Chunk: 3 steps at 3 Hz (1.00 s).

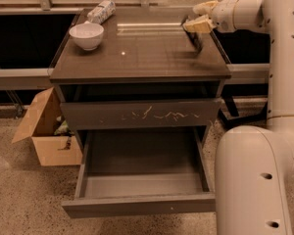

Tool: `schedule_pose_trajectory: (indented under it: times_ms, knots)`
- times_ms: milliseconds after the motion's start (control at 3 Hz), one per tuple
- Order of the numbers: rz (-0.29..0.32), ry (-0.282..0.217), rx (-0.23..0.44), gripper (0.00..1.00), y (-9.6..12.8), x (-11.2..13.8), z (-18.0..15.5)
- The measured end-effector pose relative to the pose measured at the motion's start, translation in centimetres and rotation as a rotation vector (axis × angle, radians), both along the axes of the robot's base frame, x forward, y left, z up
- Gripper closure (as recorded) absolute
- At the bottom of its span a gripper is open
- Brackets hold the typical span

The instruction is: Pick rxbar chocolate from middle drawer and place on counter

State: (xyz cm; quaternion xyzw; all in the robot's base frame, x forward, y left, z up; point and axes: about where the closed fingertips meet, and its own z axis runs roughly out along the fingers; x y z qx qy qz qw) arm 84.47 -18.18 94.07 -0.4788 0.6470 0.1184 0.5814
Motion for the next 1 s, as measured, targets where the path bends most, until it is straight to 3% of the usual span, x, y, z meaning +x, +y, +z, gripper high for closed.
schedule_pose_trajectory:
  times_ms: [333, 667, 1000]
  knots:
    - [-0.011, 0.012, 0.008, 0.00, -0.4, 0.1, -0.3]
    - [-0.015, -0.020, 0.041, 0.00, -1.3, -0.3, 1.2]
    - [0.015, -0.089, 0.083, 0.00, -1.7, -1.7, 4.5]
